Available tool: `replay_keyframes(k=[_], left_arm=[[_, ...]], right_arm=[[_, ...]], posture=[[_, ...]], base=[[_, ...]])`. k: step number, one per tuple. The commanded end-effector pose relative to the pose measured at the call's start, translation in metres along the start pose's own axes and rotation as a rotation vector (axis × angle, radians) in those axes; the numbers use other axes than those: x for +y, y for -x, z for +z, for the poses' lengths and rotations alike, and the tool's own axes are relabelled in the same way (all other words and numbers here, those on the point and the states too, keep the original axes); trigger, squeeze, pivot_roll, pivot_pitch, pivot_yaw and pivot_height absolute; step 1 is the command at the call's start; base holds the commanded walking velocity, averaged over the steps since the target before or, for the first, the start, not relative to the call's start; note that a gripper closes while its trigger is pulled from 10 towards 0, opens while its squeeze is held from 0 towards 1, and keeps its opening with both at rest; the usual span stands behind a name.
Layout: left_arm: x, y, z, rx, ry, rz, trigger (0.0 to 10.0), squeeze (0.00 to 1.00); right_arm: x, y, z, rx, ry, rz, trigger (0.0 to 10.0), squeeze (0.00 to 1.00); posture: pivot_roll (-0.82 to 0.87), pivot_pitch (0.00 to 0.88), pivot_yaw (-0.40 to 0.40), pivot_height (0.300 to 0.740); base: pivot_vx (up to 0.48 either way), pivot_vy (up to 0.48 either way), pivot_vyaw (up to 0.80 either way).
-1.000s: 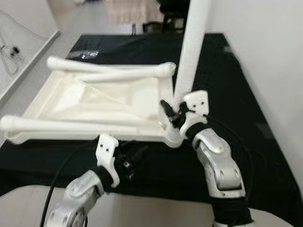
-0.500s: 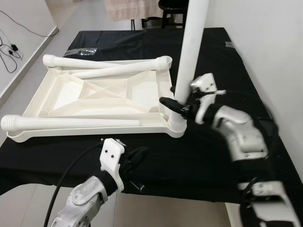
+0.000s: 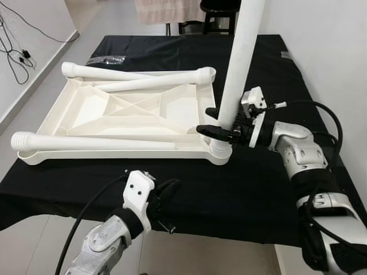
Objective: Building children table
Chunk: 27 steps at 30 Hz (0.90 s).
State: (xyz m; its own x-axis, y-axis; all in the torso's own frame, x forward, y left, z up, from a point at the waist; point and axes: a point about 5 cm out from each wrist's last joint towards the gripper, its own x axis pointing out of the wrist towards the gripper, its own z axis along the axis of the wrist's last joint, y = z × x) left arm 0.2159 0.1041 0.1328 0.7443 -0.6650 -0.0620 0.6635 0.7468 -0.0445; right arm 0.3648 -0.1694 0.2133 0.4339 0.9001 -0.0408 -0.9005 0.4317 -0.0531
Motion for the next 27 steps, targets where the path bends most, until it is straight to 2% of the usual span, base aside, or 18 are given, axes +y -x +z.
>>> replay_keyframes(k=[1, 5, 6, 11, 12, 13, 15, 16, 17, 18, 19, 20, 21, 23, 26, 27], left_arm=[[-0.002, 0.003, -0.002, 0.009, -0.011, -0.010, 0.0, 0.00], [-0.003, 0.003, -0.003, 0.008, -0.005, -0.020, 0.0, 0.00], [-0.003, 0.002, -0.003, 0.009, -0.003, -0.019, 10.0, 0.00], [-0.003, 0.002, -0.003, 0.006, 0.013, -0.010, 10.0, 0.00], [-0.003, 0.002, -0.003, 0.003, 0.017, -0.005, 10.0, 0.00], [-0.001, 0.002, -0.003, -0.001, 0.025, 0.004, 10.0, 0.00], [-0.001, 0.002, -0.003, -0.001, 0.025, 0.004, 10.0, 0.00], [0.001, 0.002, -0.003, -0.005, 0.031, 0.010, 10.0, 0.00], [0.002, 0.001, -0.003, -0.008, 0.034, 0.013, 10.0, 0.00], [0.004, 0.001, -0.002, -0.010, 0.035, 0.013, 10.0, 0.00], [0.004, 0.001, -0.002, -0.010, 0.035, 0.013, 10.0, 0.00], [0.005, 0.000, -0.002, -0.011, 0.033, 0.011, 10.0, 0.00], [0.006, -0.002, -0.002, -0.014, 0.036, 0.011, 10.0, 0.00], [0.008, -0.003, -0.002, -0.018, 0.044, 0.011, 10.0, 0.00], [0.011, -0.005, -0.002, -0.026, 0.054, 0.018, 10.0, 0.00], [0.012, -0.005, -0.001, -0.034, 0.059, 0.031, 10.0, 0.00]], right_arm=[[0.001, -0.001, 0.000, -0.003, 0.002, 0.048, 0.0, 0.00], [-0.001, 0.001, 0.000, -0.007, 0.002, 0.046, 0.0, 0.00], [-0.001, 0.003, -0.001, 0.000, 0.011, 0.030, 0.0, 0.00], [0.001, 0.009, -0.012, 0.019, 0.040, -0.067, 0.0, 0.00], [0.005, 0.010, -0.022, 0.041, 0.036, -0.138, 0.0, 0.00], [0.013, 0.009, -0.039, 0.096, 0.018, -0.257, 0.0, 0.00], [0.013, 0.009, -0.039, 0.096, 0.018, -0.257, 0.0, 0.00], [0.022, 0.007, -0.058, 0.180, 0.000, -0.484, 0.0, 0.00], [0.033, 0.010, -0.070, 0.217, -0.038, -0.739, 0.0, 0.00], [0.053, 0.007, -0.078, 0.232, -0.087, -0.825, 0.0, 0.00], [0.053, 0.007, -0.078, 0.232, -0.087, -0.825, 0.0, 0.00], [0.069, 0.000, -0.080, 0.224, -0.116, -0.847, 0.0, 0.00], [0.078, -0.008, -0.079, 0.217, -0.098, -0.803, 0.0, 0.00], [0.079, -0.013, -0.079, 0.214, -0.080, -0.772, 0.0, 0.00], [0.070, -0.016, -0.076, 0.216, -0.045, -0.767, 0.0, 0.00], [0.064, -0.016, -0.072, 0.219, -0.038, -0.777, 9.3, 0.00]], posture=[[0.04, 0.127, -0.007, 0.740], [0.04, 0.127, -0.007, 0.740], [0.03, 0.130, -0.013, 0.740], [0.02, 0.134, -0.018, 0.740], [0.01, 0.140, -0.020, 0.740], [0.00, 0.139, -0.019, 0.740], [0.00, 0.139, -0.019, 0.740], [-0.01, 0.138, -0.013, 0.740], [-0.02, 0.143, -0.005, 0.740], [-0.01, 0.144, -0.002, 0.740], [-0.01, 0.144, -0.002, 0.740], [-0.03, 0.133, 0.007, 0.740], [-0.03, 0.127, 0.007, 0.740], [-0.02, 0.126, -0.003, 0.740], [-0.02, 0.124, -0.016, 0.740], [-0.02, 0.124, -0.018, 0.740]], base=[[0.000, 0.000, 0.00], [0.000, 0.000, 0.00], [0.000, 0.000, 0.00], [0.000, 0.000, 0.00], [0.000, 0.000, 0.00], [0.000, 0.000, 0.00], [0.000, 0.000, 0.00], [0.000, 0.000, 0.00], [0.000, 0.000, 0.00], [0.000, 0.000, 0.00], [0.000, 0.000, 0.00], [0.000, 0.000, 0.00], [0.000, 0.000, 0.00], [0.000, 0.000, 0.00], [0.000, 0.000, 0.00], [0.000, 0.000, 0.00]])
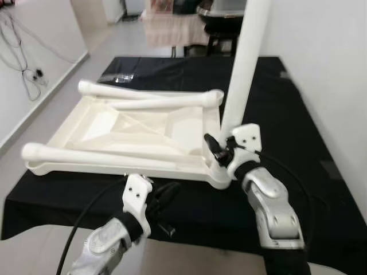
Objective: Building children table
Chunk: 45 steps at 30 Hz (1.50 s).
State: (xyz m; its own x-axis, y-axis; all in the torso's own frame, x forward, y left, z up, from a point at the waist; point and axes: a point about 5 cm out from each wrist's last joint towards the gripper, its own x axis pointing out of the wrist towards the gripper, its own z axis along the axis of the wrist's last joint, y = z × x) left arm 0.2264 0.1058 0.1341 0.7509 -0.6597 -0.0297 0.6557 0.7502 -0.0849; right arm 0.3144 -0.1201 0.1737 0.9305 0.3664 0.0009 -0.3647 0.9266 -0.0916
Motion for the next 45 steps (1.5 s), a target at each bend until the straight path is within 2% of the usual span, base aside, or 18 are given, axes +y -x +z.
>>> replay_keyframes(k=[1, 2, 3, 5, 6, 7, 9, 10, 11, 12, 16, 19, 21, 29, 30, 31, 37, 45], left_arm=[[0.004, 0.001, -0.003, -0.001, 0.018, 0.025, 10.0, 0.00], [0.005, 0.002, -0.002, -0.008, 0.017, 0.037, 10.0, 0.00], [0.005, 0.002, -0.002, -0.012, 0.016, 0.044, 10.0, 0.00], [0.005, 0.001, -0.001, -0.014, 0.014, 0.048, 10.0, 0.00], [0.005, 0.001, -0.001, -0.013, 0.012, 0.045, 10.0, 0.00], [0.005, 0.001, -0.001, -0.013, 0.012, 0.045, 10.0, 0.00], [0.005, 0.000, -0.002, -0.008, 0.010, 0.032, 10.0, 0.00], [0.005, 0.000, -0.002, -0.008, 0.010, 0.032, 10.0, 0.00], [0.005, 0.000, -0.002, -0.006, 0.010, 0.027, 10.0, 0.00], [0.005, 0.000, -0.002, -0.005, 0.010, 0.026, 10.0, 0.00], [0.005, 0.000, -0.002, -0.005, 0.010, 0.026, 10.0, 0.00], [0.005, 0.000, -0.002, 0.000, 0.004, 0.022, 10.0, 0.00], [0.004, 0.000, -0.003, 0.003, -0.006, 0.022, 10.0, 0.00], [0.002, 0.002, -0.001, -0.002, -0.051, 0.033, 10.0, 0.00], [0.001, 0.003, 0.001, -0.013, -0.065, 0.035, 10.0, 0.00], [-0.001, 0.005, 0.004, -0.036, -0.075, 0.034, 10.0, 0.00], [-0.010, 0.012, 0.010, -0.084, -0.128, 0.022, 10.0, 0.00], [-0.011, 0.009, 0.006, -0.084, -0.108, 0.005, 10.0, 0.00]], right_arm=[[-0.008, 0.002, -0.037, 0.208, 0.018, -0.030, 9.3, 0.00], [-0.011, -0.003, -0.031, 0.181, 0.013, -0.025, 10.0, 0.00], [-0.011, -0.007, -0.023, 0.150, 0.007, -0.006, 10.0, 0.92], [-0.011, -0.009, -0.018, 0.128, 0.003, 0.009, 10.0, 0.92], [-0.009, -0.012, -0.007, 0.073, 0.001, 0.059, 10.0, 1.00], [-0.009, -0.012, -0.007, 0.073, 0.001, 0.059, 10.0, 1.00], [-0.009, -0.017, 0.013, -0.036, 0.008, 0.230, 10.0, 1.00], [-0.009, -0.017, 0.013, -0.036, 0.008, 0.230, 10.0, 1.00], [-0.015, -0.018, 0.025, -0.088, 0.024, 0.379, 10.0, 0.12], [-0.019, -0.019, 0.028, -0.093, 0.037, 0.416, 10.0, 0.00], [-0.022, -0.020, 0.029, -0.096, 0.043, 0.436, 10.0, 0.00], [-0.032, -0.023, 0.030, -0.076, 0.084, 0.529, 10.0, 0.00], [-0.042, -0.025, 0.032, -0.058, 0.075, 0.645, 10.0, 0.00], [-0.052, -0.025, 0.029, -0.025, 0.022, 0.722, 10.0, 0.00], [-0.055, -0.026, 0.026, -0.017, 0.019, 0.734, 2.2, 0.00], [-0.058, -0.025, 0.022, -0.001, 0.008, 0.737, 0.0, 0.00], [-0.065, -0.021, 0.003, 0.044, -0.008, 0.731, 0.0, 0.00], [-0.079, -0.010, -0.003, 0.048, 0.058, 0.648, 0.0, 0.00]], posture=[[-0.02, 0.124, -0.018, 0.740], [-0.01, 0.128, -0.018, 0.740], [-0.01, 0.128, -0.014, 0.740], [-0.01, 0.129, -0.013, 0.740], [0.00, 0.130, -0.011, 0.740], [0.00, 0.130, -0.011, 0.740], [0.00, 0.131, -0.008, 0.740], [0.00, 0.131, -0.008, 0.740], [0.01, 0.133, -0.006, 0.740], [0.01, 0.133, -0.006, 0.740], [0.01, 0.128, 0.000, 0.740], [0.03, 0.127, -0.003, 0.740], [0.03, 0.127, -0.004, 0.740], [0.04, 0.126, -0.009, 0.740], [0.05, 0.127, -0.013, 0.740], [0.05, 0.127, -0.018, 0.740], [0.04, 0.129, -0.019, 0.740], [0.02, 0.130, -0.010, 0.740]], base=[[0.000, 0.000, 0.00], [0.000, 0.000, 0.00], [0.000, 0.000, 0.00], [0.000, 0.000, 0.00], [0.000, 0.000, 0.00], [0.000, 0.000, 0.00], [0.000, 0.000, 0.00], [0.000, 0.000, 0.00], [0.000, 0.000, 0.00], [0.000, 0.000, 0.00], [0.000, 0.000, 0.00], [0.000, 0.000, 0.00], [0.000, 0.000, 0.00], [0.000, 0.000, 0.00], [0.000, 0.000, 0.00], [0.000, 0.000, 0.00], [0.000, 0.000, 0.00], [0.000, 0.000, 0.00]])
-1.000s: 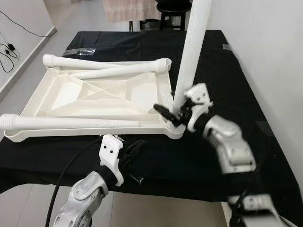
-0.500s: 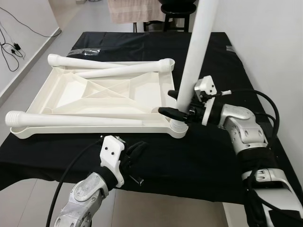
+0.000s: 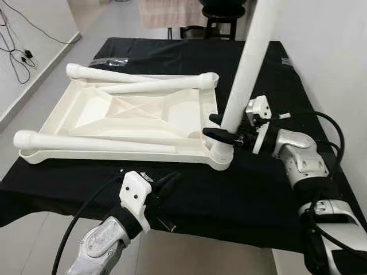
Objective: Building children table
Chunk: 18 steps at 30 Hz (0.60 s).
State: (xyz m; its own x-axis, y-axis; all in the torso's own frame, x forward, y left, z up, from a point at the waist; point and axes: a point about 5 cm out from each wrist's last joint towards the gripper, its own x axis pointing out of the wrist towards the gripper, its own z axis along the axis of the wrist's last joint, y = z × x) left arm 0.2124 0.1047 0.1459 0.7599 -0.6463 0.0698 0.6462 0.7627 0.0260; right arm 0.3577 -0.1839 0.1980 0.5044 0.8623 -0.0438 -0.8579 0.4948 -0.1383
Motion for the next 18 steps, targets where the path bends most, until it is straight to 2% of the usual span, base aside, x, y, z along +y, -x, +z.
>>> replay_keyframes(k=[1, 3, 4, 5, 6, 7, 8, 10, 11, 12, 13, 14, 18], left_arm=[[-0.001, 0.000, -0.005, 0.016, 0.003, -0.009, 10.0, 0.00], [0.001, -0.001, -0.006, 0.020, 0.010, -0.006, 10.0, 0.00], [0.001, -0.001, -0.006, 0.020, 0.010, -0.006, 10.0, 0.00], [0.002, -0.001, -0.006, 0.020, 0.012, -0.004, 10.0, 0.00], [0.003, 0.000, -0.007, 0.020, 0.018, 0.000, 10.0, 0.00], [0.003, 0.000, -0.007, 0.020, 0.018, 0.000, 10.0, 0.00], [0.004, 0.000, -0.007, 0.021, 0.020, 0.001, 10.0, 0.00], [0.005, 0.001, -0.007, 0.025, 0.020, 0.000, 10.0, 0.00], [0.005, 0.001, -0.007, 0.025, 0.020, 0.000, 10.0, 0.00], [0.006, 0.001, -0.007, 0.026, 0.020, -0.002, 10.0, 0.00], [0.006, 0.001, -0.007, 0.026, 0.020, -0.002, 10.0, 0.00], [0.006, 0.001, -0.008, 0.028, 0.021, -0.005, 10.0, 0.00], [0.007, 0.000, -0.010, 0.036, 0.026, -0.019, 10.0, 0.00]], right_arm=[[0.005, 0.007, -0.020, 0.076, -0.028, -0.016, 0.0, 0.00], [0.001, 0.008, -0.024, 0.136, 0.009, -0.161, 0.0, 0.00], [0.001, 0.008, -0.024, 0.136, 0.009, -0.161, 0.0, 0.00], [0.002, 0.006, -0.029, 0.162, 0.003, -0.244, 0.0, 0.00], [0.010, 0.000, -0.044, 0.244, -0.006, -0.507, 0.0, 0.00], [0.010, 0.000, -0.044, 0.244, -0.006, -0.507, 0.0, 0.00], [0.014, 0.000, -0.049, 0.275, -0.010, -0.619, 0.0, 0.00], [0.054, -0.015, -0.059, 0.232, -0.144, -0.672, 0.0, 0.00], [0.054, -0.015, -0.059, 0.232, -0.144, -0.672, 0.0, 0.00], [0.065, -0.018, -0.059, 0.208, -0.179, -0.670, 0.0, 0.00], [0.065, -0.018, -0.059, 0.208, -0.179, -0.670, 0.0, 0.00], [0.073, -0.023, -0.058, 0.201, -0.177, -0.666, 0.0, 0.00], [0.074, -0.036, -0.056, 0.195, -0.137, -0.633, 0.0, 0.00]], posture=[[0.02, 0.130, -0.010, 0.740], [0.01, 0.133, -0.017, 0.740], [0.01, 0.133, -0.017, 0.740], [0.01, 0.141, -0.019, 0.740], [0.00, 0.147, -0.013, 0.740], [0.00, 0.147, -0.013, 0.740], [0.00, 0.147, -0.013, 0.740], [0.00, 0.145, 0.000, 0.740], [0.00, 0.145, 0.000, 0.740], [0.00, 0.145, 0.000, 0.740], [0.00, 0.145, 0.000, 0.740], [0.00, 0.139, 0.005, 0.740], [0.00, 0.129, 0.007, 0.740]], base=[[0.000, 0.000, 0.00], [0.000, 0.000, 0.00], [0.000, 0.000, 0.00], [0.000, 0.000, 0.00], [0.000, 0.000, 0.00], [0.000, 0.000, 0.00], [0.000, 0.000, 0.00], [0.000, 0.000, 0.00], [0.000, 0.000, 0.00], [0.000, 0.000, 0.00], [0.000, 0.000, 0.00], [0.000, 0.000, 0.00], [0.000, 0.000, 0.00]])
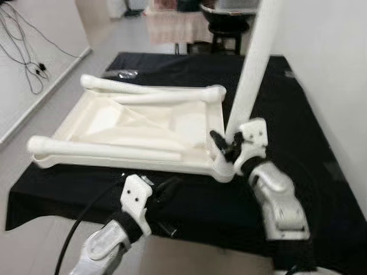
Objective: Building children table
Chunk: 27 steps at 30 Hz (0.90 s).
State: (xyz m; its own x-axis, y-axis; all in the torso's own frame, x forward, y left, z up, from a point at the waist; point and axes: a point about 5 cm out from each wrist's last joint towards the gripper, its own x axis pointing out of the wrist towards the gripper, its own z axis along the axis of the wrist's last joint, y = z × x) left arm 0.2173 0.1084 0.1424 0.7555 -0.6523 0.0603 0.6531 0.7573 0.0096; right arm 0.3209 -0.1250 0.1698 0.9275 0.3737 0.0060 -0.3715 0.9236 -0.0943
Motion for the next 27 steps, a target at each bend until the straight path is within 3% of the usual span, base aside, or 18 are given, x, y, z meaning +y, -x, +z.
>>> replay_keyframes(k=[1, 2, 5, 6, 10, 11, 12, 13, 14, 16, 18, 24, 25, 26, 27], left_arm=[[0.001, 0.001, -0.006, 0.027, 0.009, -0.011, 10.0, 0.00], [0.001, 0.001, -0.007, 0.025, 0.010, -0.008, 10.0, 0.00], [0.001, 0.001, -0.007, 0.024, 0.011, -0.003, 10.0, 0.00], [0.001, 0.000, -0.007, 0.024, 0.011, -0.001, 10.0, 0.00], [0.001, 0.000, -0.008, 0.024, 0.011, 0.000, 10.0, 0.00], [0.000, 0.000, -0.008, 0.025, 0.013, -0.002, 10.0, 0.00], [0.000, 0.000, -0.008, 0.025, 0.013, -0.002, 10.0, 0.00], [0.000, -0.001, -0.008, 0.026, 0.015, -0.006, 10.0, 0.00], [0.000, -0.001, -0.008, 0.026, 0.015, -0.006, 10.0, 0.00], [-0.002, -0.002, -0.009, 0.028, 0.021, -0.013, 10.0, 0.00], [-0.002, -0.002, -0.009, 0.028, 0.024, -0.015, 10.0, 0.00], [-0.003, -0.002, -0.009, 0.025, 0.026, -0.012, 10.0, 0.00], [-0.004, -0.002, -0.009, 0.025, 0.026, -0.010, 10.0, 0.00], [-0.004, -0.002, -0.009, 0.025, 0.026, -0.010, 10.0, 0.00], [-0.004, -0.002, -0.009, 0.024, 0.027, -0.009, 10.0, 0.00]], right_arm=[[0.008, 0.002, -0.039, 0.181, -0.022, 0.020, 0.0, 0.00], [0.005, -0.003, -0.029, 0.145, -0.043, 0.069, 10.0, 0.00], [0.004, -0.004, -0.021, 0.110, -0.072, 0.106, 10.0, 0.00], [0.003, -0.005, -0.016, 0.100, -0.083, 0.144, 10.0, 1.00], [0.003, -0.006, -0.011, 0.095, -0.068, 0.217, 10.0, 1.00], [-0.003, -0.008, -0.004, 0.086, -0.074, 0.327, 10.0, 0.00], [-0.003, -0.008, -0.004, 0.086, -0.074, 0.327, 10.0, 0.00], [-0.009, -0.007, 0.006, 0.043, -0.028, 0.437, 10.0, 0.00], [-0.009, -0.007, 0.006, 0.043, -0.028, 0.437, 10.0, 0.00], [-0.024, -0.010, 0.024, 0.009, -0.001, 0.608, 10.0, 0.00], [-0.032, -0.013, 0.031, 0.003, 0.006, 0.680, 10.0, 0.00], [-0.039, -0.022, 0.037, 0.011, 0.010, 0.772, 10.0, 0.00], [-0.040, -0.024, 0.039, 0.008, -0.009, 0.802, 2.9, 0.00], [-0.040, -0.024, 0.039, 0.008, -0.009, 0.802, 2.9, 0.00], [-0.042, -0.025, 0.041, 0.007, -0.025, 0.816, 1.0, 0.00]], posture=[[0.00, 0.129, 0.007, 0.740], [0.00, 0.121, 0.002, 0.740], [0.00, 0.120, 0.001, 0.740], [0.00, 0.116, 0.000, 0.740], [0.01, 0.114, 0.000, 0.740], [0.01, 0.110, -0.001, 0.740], [0.01, 0.110, -0.001, 0.740], [0.01, 0.107, -0.003, 0.740], [0.01, 0.107, -0.003, 0.740], [0.01, 0.107, -0.005, 0.740], [0.02, 0.110, -0.006, 0.740], [0.03, 0.113, -0.012, 0.740], [0.03, 0.114, -0.014, 0.740], [0.03, 0.114, -0.014, 0.740], [0.03, 0.116, -0.016, 0.740]], base=[[0.000, 0.000, 0.00], [0.000, 0.000, 0.00], [0.000, 0.000, 0.00], [0.000, 0.000, 0.00], [0.000, 0.000, 0.00], [0.000, 0.000, 0.00], [0.000, 0.000, 0.00], [0.000, 0.000, 0.00], [0.000, 0.000, 0.00], [0.000, 0.000, 0.00], [0.000, 0.000, 0.00], [0.000, 0.000, 0.00], [0.000, 0.000, 0.00], [0.000, 0.000, 0.00], [0.000, 0.000, 0.00]])
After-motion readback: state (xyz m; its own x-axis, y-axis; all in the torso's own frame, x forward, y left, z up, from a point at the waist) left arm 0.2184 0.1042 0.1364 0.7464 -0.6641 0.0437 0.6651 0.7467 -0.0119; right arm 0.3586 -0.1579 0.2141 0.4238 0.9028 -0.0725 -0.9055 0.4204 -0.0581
